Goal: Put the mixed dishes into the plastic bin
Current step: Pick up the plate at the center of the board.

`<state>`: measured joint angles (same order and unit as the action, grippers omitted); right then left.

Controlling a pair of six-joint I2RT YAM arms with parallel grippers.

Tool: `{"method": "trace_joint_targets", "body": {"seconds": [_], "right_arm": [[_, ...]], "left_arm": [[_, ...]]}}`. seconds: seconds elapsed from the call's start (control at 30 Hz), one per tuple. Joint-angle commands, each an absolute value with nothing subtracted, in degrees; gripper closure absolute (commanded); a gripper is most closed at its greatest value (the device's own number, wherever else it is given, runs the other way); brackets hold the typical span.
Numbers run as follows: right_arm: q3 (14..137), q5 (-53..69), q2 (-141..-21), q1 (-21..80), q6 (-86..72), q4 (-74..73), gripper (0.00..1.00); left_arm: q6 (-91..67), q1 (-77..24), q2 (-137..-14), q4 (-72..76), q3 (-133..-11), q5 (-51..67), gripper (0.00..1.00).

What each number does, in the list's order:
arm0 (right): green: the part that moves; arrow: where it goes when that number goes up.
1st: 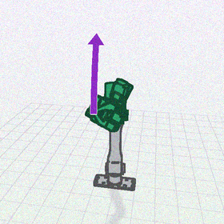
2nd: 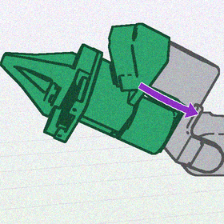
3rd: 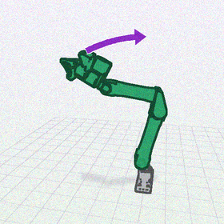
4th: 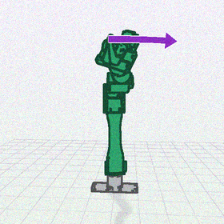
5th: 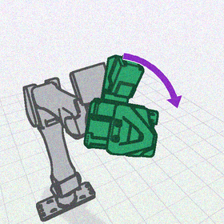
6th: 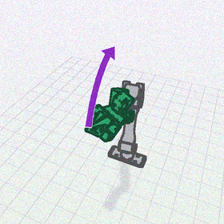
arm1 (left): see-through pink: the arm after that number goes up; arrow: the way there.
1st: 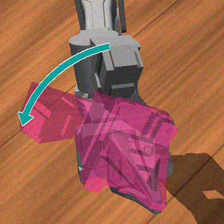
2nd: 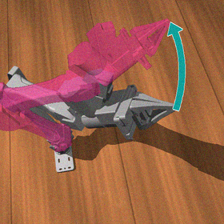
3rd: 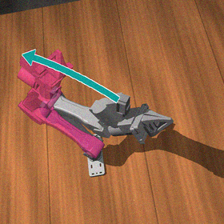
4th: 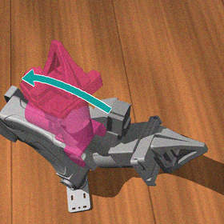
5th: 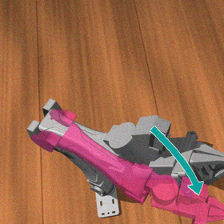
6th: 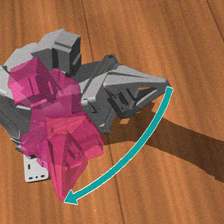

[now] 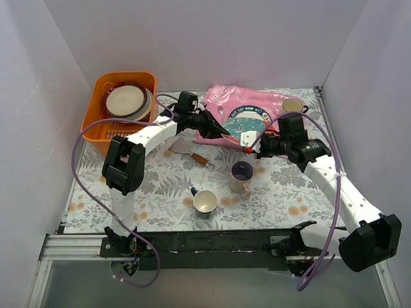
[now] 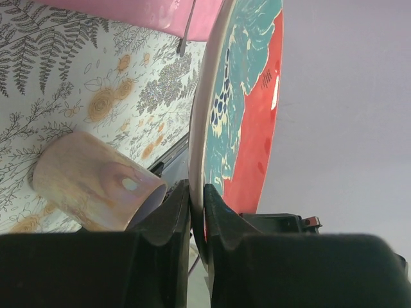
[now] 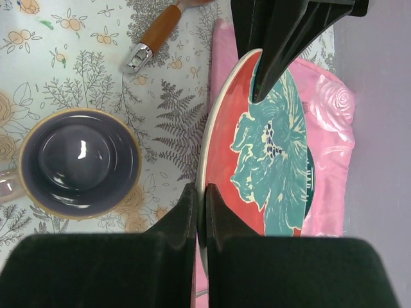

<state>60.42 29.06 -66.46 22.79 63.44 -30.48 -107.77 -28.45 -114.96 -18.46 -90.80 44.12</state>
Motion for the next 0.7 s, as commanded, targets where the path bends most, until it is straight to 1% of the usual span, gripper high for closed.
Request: {"method": "trace_joint_targets", "body": {"seconds": [0.0, 0.07, 0.13, 0.17, 0.23, 0.27, 0.33, 0.37, 0.43, 0.47, 0.5, 0.57, 0.67], "right_arm": [[63.6, 32.2, -63.3, 22.7, 62.9, -23.9, 0.99], [63.2, 32.3, -62.4, 22.8, 62.2, -23.6, 0.97], [62.6, 32.3, -61.8, 22.7, 61.0, -23.0, 0.88], [62.5, 32.3, -61.2, 22.7, 59.7, -22.2, 0.81], [62.1, 32.6, -60.6, 22.6, 58.0, -21.2, 0.74], [61.6, 33.0, -59.9, 22.6, 55.7, -19.8, 0.66], [61.3, 33.7, -59.3, 22.6, 53.9, -19.0, 0.58], [61.3, 34.5, -58.8, 22.6, 53.2, -18.6, 0.49], [61.3, 35.3, -58.4, 22.5, 51.0, -18.0, 0.36], [61.3, 35.9, -57.9, 22.5, 50.1, -17.6, 0.24], [61.3, 36.0, -57.7, 22.5, 48.3, -16.3, 0.20], [61.4, 36.6, -57.1, 22.2, 46.2, -14.9, 0.17], [61.5, 37.6, -56.8, 21.6, 41.2, -12.0, 0.15]], "left_arm": [[-103.9, -29.0, -111.6, -10.9, -93.2, 49.2, 1.00], [-104.0, -28.5, -110.8, -6.6, -92.6, 50.3, 1.00], [-104.4, -27.4, -109.3, -4.0, -92.1, 51.5, 1.00], [-104.2, -27.1, -108.6, -2.0, -91.8, 51.7, 1.00], [-104.0, -25.8, -107.1, -0.8, -91.6, 52.1, 1.00], [-103.9, -25.4, -106.7, -0.4, -91.5, 52.3, 1.00], [-103.7, -24.0, -105.0, 1.5, -90.8, 52.6, 1.00], [-103.7, -23.5, -104.6, 2.2, -90.4, 52.6, 1.00], [-103.1, -21.8, -103.0, 2.5, -89.7, 52.7, 1.00], [-103.0, -21.2, -102.5, 2.2, -89.5, 52.6, 1.00], [-102.7, -20.5, -102.0, 2.1, -89.1, 52.8, 1.00], [-102.0, -18.6, -100.4, 1.8, -88.9, 52.7, 1.00], [-100.6, -15.9, -98.2, 0.9, -88.3, 52.0, 1.00]]}}
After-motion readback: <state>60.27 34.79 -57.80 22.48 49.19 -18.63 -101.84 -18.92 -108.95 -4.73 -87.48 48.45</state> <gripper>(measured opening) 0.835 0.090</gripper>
